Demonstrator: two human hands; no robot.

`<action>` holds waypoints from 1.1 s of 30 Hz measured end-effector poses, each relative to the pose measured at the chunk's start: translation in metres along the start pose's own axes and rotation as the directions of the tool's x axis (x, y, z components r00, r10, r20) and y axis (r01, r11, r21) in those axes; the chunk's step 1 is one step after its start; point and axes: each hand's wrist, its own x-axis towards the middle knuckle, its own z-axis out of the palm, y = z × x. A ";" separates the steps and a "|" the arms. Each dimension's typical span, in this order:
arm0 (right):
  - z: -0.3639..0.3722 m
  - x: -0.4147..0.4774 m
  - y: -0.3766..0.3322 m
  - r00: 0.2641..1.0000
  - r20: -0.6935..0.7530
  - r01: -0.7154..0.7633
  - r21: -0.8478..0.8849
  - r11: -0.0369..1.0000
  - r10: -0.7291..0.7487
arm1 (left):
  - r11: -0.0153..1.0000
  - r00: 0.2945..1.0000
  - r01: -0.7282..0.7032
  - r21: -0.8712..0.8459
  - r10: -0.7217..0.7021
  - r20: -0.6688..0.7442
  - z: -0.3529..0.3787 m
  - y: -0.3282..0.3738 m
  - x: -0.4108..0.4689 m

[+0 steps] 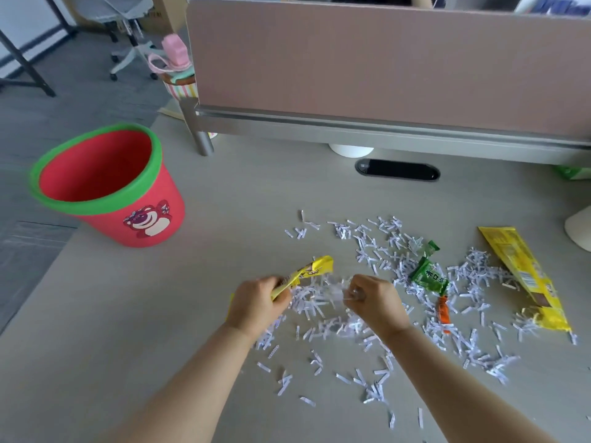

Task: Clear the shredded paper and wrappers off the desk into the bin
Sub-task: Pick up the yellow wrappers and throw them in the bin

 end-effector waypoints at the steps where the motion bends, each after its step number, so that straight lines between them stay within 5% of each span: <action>1: -0.007 0.004 -0.009 0.999 -0.036 0.010 0.020 1.000 -0.009 | 0.999 0.999 0.019 -0.042 -0.020 -0.043 -0.009 0.004 0.003; 14: -0.048 0.096 -0.177 0.931 -0.270 0.292 0.145 0.945 -0.247 | 0.974 0.915 -0.063 -0.216 -0.030 -0.403 -0.175 -0.009 0.063; 19: -0.027 0.135 -0.249 0.906 -0.303 0.364 0.205 0.908 -0.295 | 0.996 0.790 0.010 -0.087 -0.062 -0.611 -0.248 -0.054 0.110; 22: -0.013 0.154 -0.280 0.892 -0.318 0.398 0.210 0.893 -0.323 | 0.997 0.781 0.067 -0.030 -0.072 -0.620 -0.272 -0.084 0.136; 25: -0.001 0.167 -0.296 0.878 -0.341 0.422 0.215 0.881 -0.337 | 0.997 0.845 0.075 0.017 -0.054 -0.532 -0.270 -0.110 0.147; 29: 0.011 0.176 -0.300 0.884 -0.346 0.404 0.223 0.887 -0.315 | 0.985 0.989 0.134 0.109 -0.126 -0.078 -0.244 -0.155 0.146; 33: 0.022 0.188 -0.303 0.896 -0.340 0.370 0.215 0.904 -0.286 | 0.947 0.926 0.206 0.247 -0.270 0.263 -0.231 -0.174 0.153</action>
